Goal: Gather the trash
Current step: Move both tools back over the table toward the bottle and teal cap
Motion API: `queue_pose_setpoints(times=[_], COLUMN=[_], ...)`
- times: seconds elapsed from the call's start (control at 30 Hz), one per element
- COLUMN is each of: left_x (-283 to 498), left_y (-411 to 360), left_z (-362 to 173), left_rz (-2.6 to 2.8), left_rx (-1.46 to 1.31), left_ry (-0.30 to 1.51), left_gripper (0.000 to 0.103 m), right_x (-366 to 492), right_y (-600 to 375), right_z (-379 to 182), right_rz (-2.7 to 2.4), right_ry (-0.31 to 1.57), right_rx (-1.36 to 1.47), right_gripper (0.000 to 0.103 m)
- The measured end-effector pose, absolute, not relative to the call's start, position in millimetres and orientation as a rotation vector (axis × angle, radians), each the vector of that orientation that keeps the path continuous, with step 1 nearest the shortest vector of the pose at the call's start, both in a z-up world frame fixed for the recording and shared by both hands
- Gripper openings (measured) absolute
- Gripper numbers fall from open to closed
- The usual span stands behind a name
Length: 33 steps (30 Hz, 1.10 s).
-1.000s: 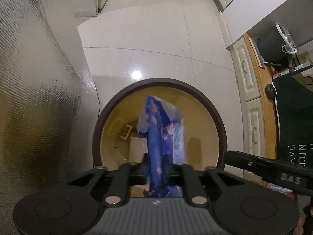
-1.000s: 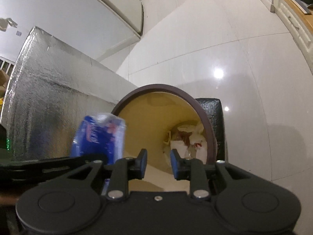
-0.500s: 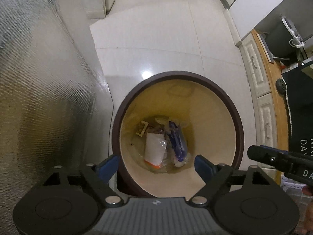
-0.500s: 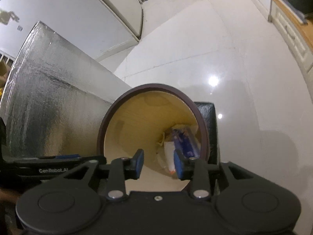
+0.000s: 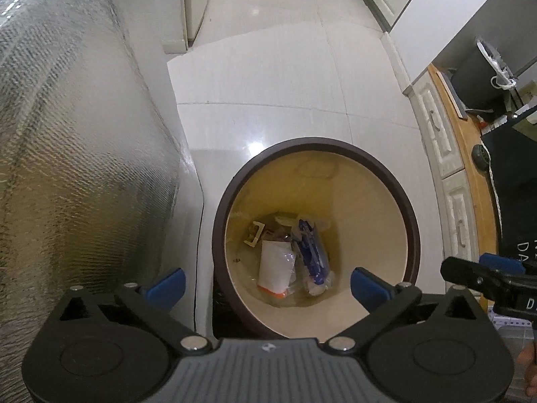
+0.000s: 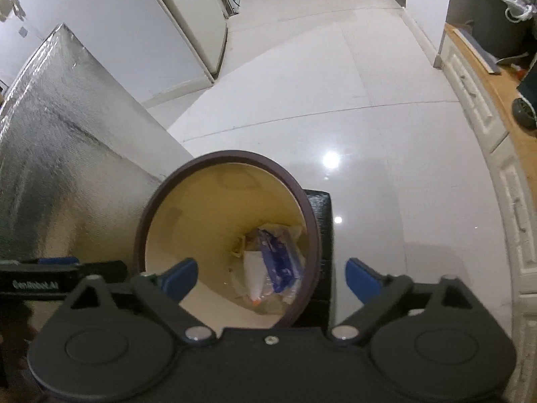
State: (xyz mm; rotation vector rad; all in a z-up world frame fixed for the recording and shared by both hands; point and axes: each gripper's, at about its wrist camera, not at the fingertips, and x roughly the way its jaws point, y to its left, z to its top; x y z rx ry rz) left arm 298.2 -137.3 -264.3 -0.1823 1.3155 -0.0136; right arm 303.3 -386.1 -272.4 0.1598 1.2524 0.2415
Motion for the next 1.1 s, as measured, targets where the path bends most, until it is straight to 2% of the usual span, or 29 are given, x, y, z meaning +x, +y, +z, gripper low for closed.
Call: queue_pose_setpoints(times=[0.03, 0.07, 0.53, 1.1], left_x=[296.9, 295.5, 278.2, 253.6], left_y=[-136.8, -136.4, -131.9, -132.1], left_z=[-263.4, -262.6, -244.8, -190.5], left_rz=[-0.013, -0.014, -0.025, -0.073], left_rx=[-0.181, -0.181, -0.152, -0.135], left_ry=[1.312, 1.313, 1.291, 1.217], left_gripper=[0.103, 0.103, 0.103, 0.103], right_x=[301.8, 300.0, 278.8, 251.9], right_y=[-385.9, -385.8, -383.0, -391.3], right_z=[-271.5, -270.2, -249.9, -199.2], right_rz=[0.238, 0.231, 0.189, 0.146], right_ry=[1.249, 1.244, 1.220, 1.164], right_rx=[0.150, 0.140, 0.087, 0.069], right_gripper=[0.097, 0.103, 0.103, 0.103])
